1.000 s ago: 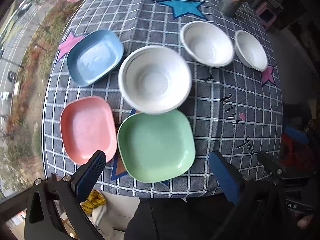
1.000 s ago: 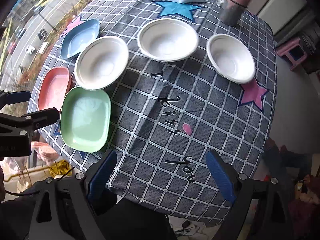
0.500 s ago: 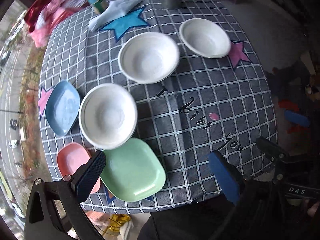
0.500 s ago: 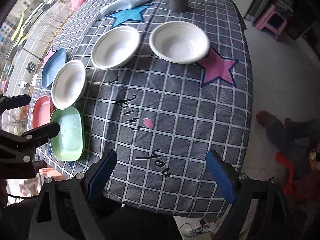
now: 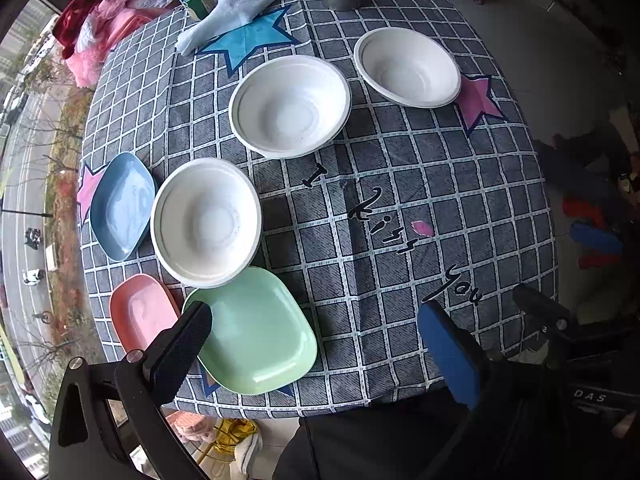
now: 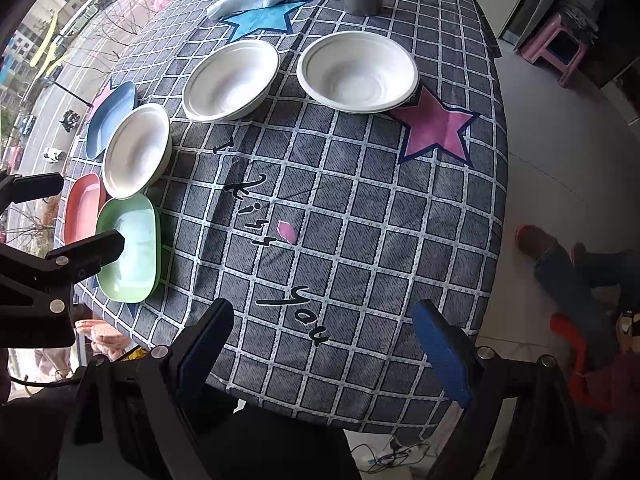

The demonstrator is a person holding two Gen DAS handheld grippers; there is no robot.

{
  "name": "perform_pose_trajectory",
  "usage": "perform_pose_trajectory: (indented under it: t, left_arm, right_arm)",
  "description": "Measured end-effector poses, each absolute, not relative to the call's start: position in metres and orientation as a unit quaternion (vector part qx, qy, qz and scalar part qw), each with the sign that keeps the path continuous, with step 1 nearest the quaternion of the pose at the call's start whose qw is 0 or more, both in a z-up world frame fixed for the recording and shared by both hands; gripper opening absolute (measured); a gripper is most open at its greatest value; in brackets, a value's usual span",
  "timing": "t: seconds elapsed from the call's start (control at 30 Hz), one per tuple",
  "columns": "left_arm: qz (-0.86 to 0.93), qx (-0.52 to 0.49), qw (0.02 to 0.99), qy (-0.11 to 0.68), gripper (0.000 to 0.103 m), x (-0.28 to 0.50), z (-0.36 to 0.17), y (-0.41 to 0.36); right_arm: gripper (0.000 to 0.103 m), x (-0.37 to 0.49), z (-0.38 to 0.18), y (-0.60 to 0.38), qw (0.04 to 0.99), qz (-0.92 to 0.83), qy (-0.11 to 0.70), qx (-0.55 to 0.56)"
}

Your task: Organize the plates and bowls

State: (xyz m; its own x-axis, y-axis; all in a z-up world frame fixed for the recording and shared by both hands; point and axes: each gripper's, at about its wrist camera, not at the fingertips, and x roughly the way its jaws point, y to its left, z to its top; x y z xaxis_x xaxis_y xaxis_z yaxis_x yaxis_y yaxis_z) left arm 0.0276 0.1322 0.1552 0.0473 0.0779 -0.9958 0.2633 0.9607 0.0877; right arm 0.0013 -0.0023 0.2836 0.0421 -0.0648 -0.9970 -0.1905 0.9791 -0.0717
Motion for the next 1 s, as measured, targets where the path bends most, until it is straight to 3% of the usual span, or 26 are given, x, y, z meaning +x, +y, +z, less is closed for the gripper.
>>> perform_pose_trajectory:
  t: [1.0]
  left_arm:
    - [-0.017,0.076,0.709,0.701,0.103,0.006,0.152,0.157]
  right_arm:
    - [0.092,0.003,0.275,0.016,0.708,0.093,0.69,-0.119]
